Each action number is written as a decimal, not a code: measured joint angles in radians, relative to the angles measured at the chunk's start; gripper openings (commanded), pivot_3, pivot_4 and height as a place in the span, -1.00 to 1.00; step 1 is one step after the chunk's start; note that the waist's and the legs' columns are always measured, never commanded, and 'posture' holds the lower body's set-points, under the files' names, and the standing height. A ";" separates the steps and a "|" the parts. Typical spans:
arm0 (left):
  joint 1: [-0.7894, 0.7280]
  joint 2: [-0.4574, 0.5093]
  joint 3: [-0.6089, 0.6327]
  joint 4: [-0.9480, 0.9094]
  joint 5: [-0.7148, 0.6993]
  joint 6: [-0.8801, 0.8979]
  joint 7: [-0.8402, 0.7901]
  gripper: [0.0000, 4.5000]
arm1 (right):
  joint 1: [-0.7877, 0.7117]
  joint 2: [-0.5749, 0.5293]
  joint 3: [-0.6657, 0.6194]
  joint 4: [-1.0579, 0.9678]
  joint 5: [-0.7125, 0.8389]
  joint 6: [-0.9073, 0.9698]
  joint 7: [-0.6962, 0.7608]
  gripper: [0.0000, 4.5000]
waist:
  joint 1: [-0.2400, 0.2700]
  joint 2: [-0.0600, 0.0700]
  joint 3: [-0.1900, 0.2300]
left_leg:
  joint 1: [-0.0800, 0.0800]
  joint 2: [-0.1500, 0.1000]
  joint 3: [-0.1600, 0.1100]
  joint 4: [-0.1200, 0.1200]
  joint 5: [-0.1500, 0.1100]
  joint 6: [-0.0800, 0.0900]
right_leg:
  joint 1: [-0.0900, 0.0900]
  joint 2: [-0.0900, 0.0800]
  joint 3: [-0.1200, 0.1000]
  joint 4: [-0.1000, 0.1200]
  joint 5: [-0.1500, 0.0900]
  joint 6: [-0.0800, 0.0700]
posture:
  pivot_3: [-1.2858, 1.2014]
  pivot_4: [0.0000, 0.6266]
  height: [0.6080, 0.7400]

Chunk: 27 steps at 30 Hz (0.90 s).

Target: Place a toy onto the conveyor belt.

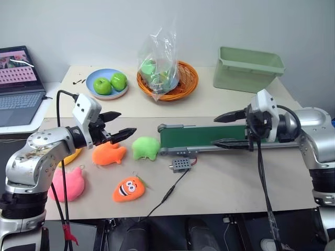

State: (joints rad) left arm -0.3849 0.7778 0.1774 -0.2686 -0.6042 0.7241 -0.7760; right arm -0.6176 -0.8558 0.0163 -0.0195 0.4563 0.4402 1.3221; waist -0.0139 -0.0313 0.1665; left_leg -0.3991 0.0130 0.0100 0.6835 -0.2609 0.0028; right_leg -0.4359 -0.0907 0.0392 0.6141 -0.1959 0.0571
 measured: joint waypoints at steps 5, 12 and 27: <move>0.008 0.000 0.016 -0.001 -0.016 0.001 -0.006 0.98 | -0.002 0.009 0.001 0.000 -0.001 0.000 0.000 1.00 | -0.001 0.000 0.000 | 0.000 0.000 0.000 0.000 0.000 0.000 | 0.000 0.000 0.000 0.000 0.000 0.000 | 0.03 -0.52 1.00; 0.054 0.006 0.038 -0.005 -0.020 0.000 -0.006 0.98 | -0.028 0.035 0.028 0.027 -0.028 -0.019 0.000 1.00 | -0.001 0.000 0.000 | 0.000 0.000 0.000 0.000 0.000 0.000 | 0.000 0.000 0.000 0.000 0.000 0.000 | 0.03 -0.52 1.00; 0.322 -0.080 0.630 0.167 -0.270 0.132 0.200 0.98 | -0.090 0.102 0.052 0.132 -0.053 -0.062 0.029 1.00 | -0.010 0.000 0.000 | 0.001 0.001 0.000 0.000 0.000 0.000 | 0.000 -0.001 0.000 0.001 0.000 0.000 | 0.03 -0.52 1.00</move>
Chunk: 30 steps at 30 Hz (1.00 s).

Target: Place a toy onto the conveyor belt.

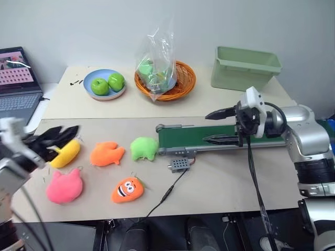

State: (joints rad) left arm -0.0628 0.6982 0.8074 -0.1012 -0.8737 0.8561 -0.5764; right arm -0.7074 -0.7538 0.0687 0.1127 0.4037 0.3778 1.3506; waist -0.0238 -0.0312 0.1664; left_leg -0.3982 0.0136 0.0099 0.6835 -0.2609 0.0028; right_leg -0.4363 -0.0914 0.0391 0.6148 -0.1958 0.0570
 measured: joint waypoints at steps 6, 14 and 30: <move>0.176 -0.036 0.183 0.042 -0.161 0.117 0.026 0.98 | -0.030 0.027 0.013 0.029 -0.011 -0.019 0.011 1.00 | 0.004 0.000 0.000 | 0.000 0.000 0.000 0.000 0.000 0.000 | 0.000 0.000 0.000 0.000 0.000 0.000 | 0.03 -0.52 1.00; 0.344 -0.028 0.325 0.201 -0.266 0.200 0.015 0.98 | -0.033 0.036 0.035 0.059 -0.032 -0.043 0.032 1.00 | 0.009 0.000 0.000 | 0.009 0.000 0.000 -0.001 0.000 -0.001 | 0.009 0.000 -0.001 0.000 -0.001 -0.002 | 0.03 -0.52 1.00; 0.327 -0.111 0.198 0.281 -0.353 0.267 -0.008 0.98 | -0.050 -0.012 0.031 0.055 -0.046 -0.043 0.041 1.00 | 0.002 -0.001 0.000 | 0.014 0.001 0.001 -0.003 0.000 -0.001 | 0.012 0.000 -0.001 -0.001 -0.002 -0.004 | 0.03 -0.52 1.00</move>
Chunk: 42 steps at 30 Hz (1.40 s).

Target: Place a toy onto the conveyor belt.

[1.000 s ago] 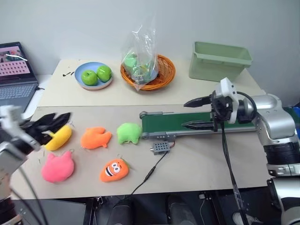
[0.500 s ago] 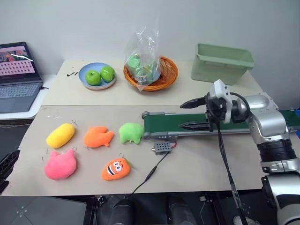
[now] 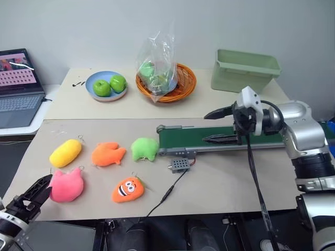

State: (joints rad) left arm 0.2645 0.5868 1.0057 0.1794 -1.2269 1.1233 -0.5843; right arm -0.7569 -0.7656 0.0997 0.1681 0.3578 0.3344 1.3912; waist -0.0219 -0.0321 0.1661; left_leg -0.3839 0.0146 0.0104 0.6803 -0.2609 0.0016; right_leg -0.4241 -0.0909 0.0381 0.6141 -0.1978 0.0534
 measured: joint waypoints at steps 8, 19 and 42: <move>0.003 0.016 0.041 0.021 -0.004 -0.048 0.023 0.98 | 0.003 -0.007 -0.001 -0.001 0.000 0.000 -0.008 1.00 | 0.002 0.000 0.000 | 0.000 0.000 0.000 0.000 0.000 0.000 | 0.000 -0.001 0.000 0.000 0.000 0.000 | 0.03 -0.52 1.00; 0.051 0.034 0.047 0.075 -0.008 -0.031 0.081 0.98 | 0.026 -0.002 -0.014 -0.025 0.018 0.027 -0.035 1.00 | 0.002 0.000 0.000 | 0.000 0.000 0.000 -0.001 0.000 0.000 | 0.000 0.000 0.000 0.000 0.000 0.000 | 0.03 -0.52 1.00; -0.189 -0.010 -0.108 0.267 0.108 -0.119 0.025 0.98 | 0.074 -0.071 -0.060 -0.097 0.020 0.073 -0.052 1.00 | 0.010 0.003 -0.002 | 0.000 -0.001 0.000 0.000 0.000 0.000 | 0.001 -0.001 0.000 0.000 0.000 0.000 | 0.03 -0.52 1.00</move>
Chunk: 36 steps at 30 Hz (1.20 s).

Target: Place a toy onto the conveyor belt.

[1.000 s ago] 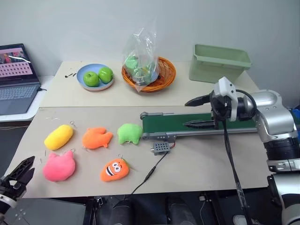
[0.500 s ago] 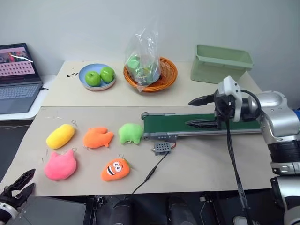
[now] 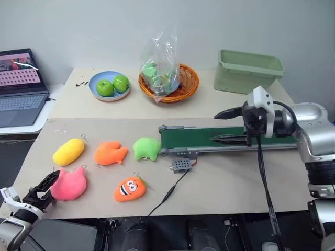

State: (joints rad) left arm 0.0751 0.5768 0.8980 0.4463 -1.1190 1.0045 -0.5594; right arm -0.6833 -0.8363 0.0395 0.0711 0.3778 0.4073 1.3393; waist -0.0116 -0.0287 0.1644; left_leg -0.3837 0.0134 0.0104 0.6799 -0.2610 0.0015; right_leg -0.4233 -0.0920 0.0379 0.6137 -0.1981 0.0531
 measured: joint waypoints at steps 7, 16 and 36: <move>0.036 0.004 -0.069 -0.021 -0.001 0.080 -0.063 0.11 | 0.015 -0.001 -0.010 -0.016 0.000 0.005 -0.015 1.00 | -0.001 0.000 0.000 | -0.001 0.000 0.000 0.000 0.000 0.000 | 0.000 0.000 0.000 -0.001 0.000 0.000 | 0.03 -0.52 1.00; 0.067 0.002 -0.091 -0.082 -0.013 0.133 -0.106 -0.66 | 0.018 0.000 -0.010 -0.022 -0.001 0.005 -0.029 1.00 | -0.003 0.000 0.000 | -0.001 0.000 0.000 0.000 0.000 0.000 | -0.001 0.000 0.000 -0.001 0.000 0.000 | 0.03 -0.52 1.00; -0.825 0.054 -0.591 -0.634 0.126 -0.173 0.264 -0.66 | -0.011 0.022 -0.004 0.009 -0.003 -0.004 -0.031 1.00 | 0.002 -0.004 0.002 | -0.006 -0.003 -0.002 0.000 0.000 0.000 | 0.000 0.000 0.001 -0.003 0.003 0.003 | 0.03 -0.52 1.00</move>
State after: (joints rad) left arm -0.7499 0.6312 0.3073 -0.1881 -0.9928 0.8318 -0.2952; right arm -0.6944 -0.8138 0.0356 0.0797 0.3744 0.4038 1.3080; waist -0.0101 -0.0324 0.1664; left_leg -0.3893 0.0107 0.0085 0.6797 -0.2607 0.0011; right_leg -0.4235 -0.0920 0.0388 0.6103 -0.1951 0.0562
